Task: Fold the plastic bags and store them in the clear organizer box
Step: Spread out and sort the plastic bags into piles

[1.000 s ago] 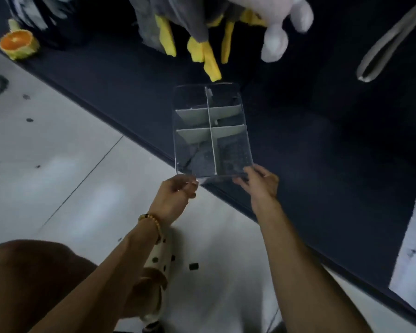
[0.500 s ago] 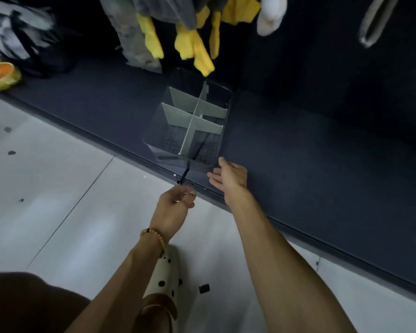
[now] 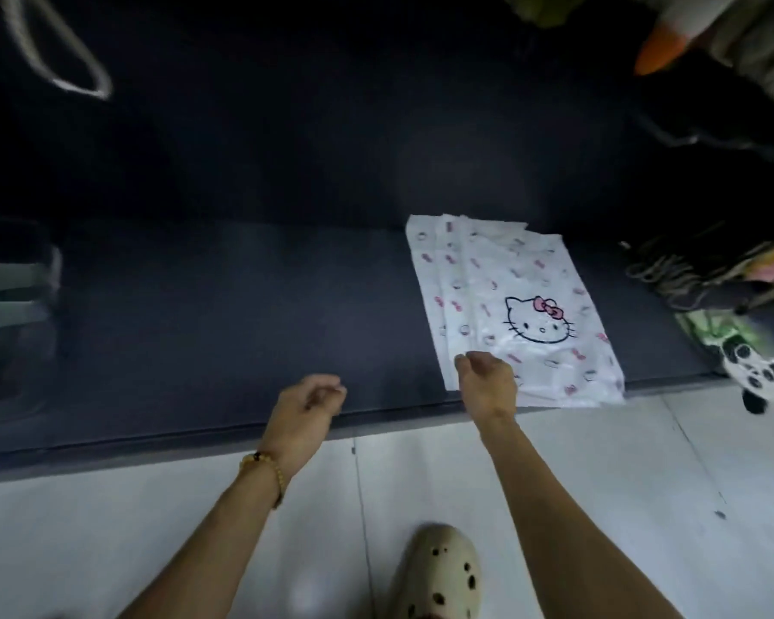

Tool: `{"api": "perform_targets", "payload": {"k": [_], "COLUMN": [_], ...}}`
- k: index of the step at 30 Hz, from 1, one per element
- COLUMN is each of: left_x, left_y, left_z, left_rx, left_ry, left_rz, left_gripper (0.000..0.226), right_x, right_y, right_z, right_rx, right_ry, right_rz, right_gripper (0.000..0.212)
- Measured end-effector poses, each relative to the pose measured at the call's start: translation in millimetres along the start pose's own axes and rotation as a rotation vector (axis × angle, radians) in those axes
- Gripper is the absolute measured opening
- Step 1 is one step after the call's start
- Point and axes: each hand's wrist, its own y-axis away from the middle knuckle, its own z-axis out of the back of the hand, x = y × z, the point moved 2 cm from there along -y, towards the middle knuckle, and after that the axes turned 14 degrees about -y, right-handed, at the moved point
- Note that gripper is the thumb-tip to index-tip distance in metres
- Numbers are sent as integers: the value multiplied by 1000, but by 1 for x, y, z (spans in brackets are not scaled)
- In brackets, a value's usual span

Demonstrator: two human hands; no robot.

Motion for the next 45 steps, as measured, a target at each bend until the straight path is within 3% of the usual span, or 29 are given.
{"api": "perform_targets", "payload": {"k": [5,8,9,11,14,17,19,23,26,29,31,34,38,43,45], "left_x": [-33,-46,-49,-52,-54,-56,-61,-67,-47,-20,-5,11,21,19,19], "left_y": [-62,-93,-100,-114,-126,-129,-129,-129,-121,-108,-102,-99,-102,-115,-117], "left_z": [-83,-120,-131,-151,-171,-184,-182,-146,-103,-54,-19,16,19,-6,-12], "left_rx": [83,112,123,142,171,192,159,114,-10,-203,-280,-312,-328,-280,-283], "left_ry": [-80,-140,-159,-191,-225,-222,-176,98,203,-2,-96,-140,-198,-162,-159], "left_rz": [-63,-88,-94,-92,-68,-73,-57,69,97,61,59,62,46,54,42], "left_gripper": [15,16,15,14,13,12,28,70,45,33,33,32,28,20,18], "right_x": [-41,-63,-73,-90,-99,-88,-69,-35,-22,-10,-10,-29,-74,-83,-76], "right_y": [-78,-123,-134,-148,-156,-156,-139,-74,-36,-20,-39,-90,-123,-120,-119], "right_z": [46,60,63,63,64,65,53,6,-34,-59,-60,-38,-4,2,6], "right_rx": [-198,-140,-75,33,-51,-134,-136,60,260,461,346,58,-35,-99,-96], "right_ry": [275,414,475,579,586,504,453,432,379,223,139,257,468,536,506], "right_rz": [188,96,49,40,141,255,449,778,873,818,697,393,26,167,150], "right_gripper": [65,88,87,66,36,36,33,31,35,46,47,60,81,38,38]}}
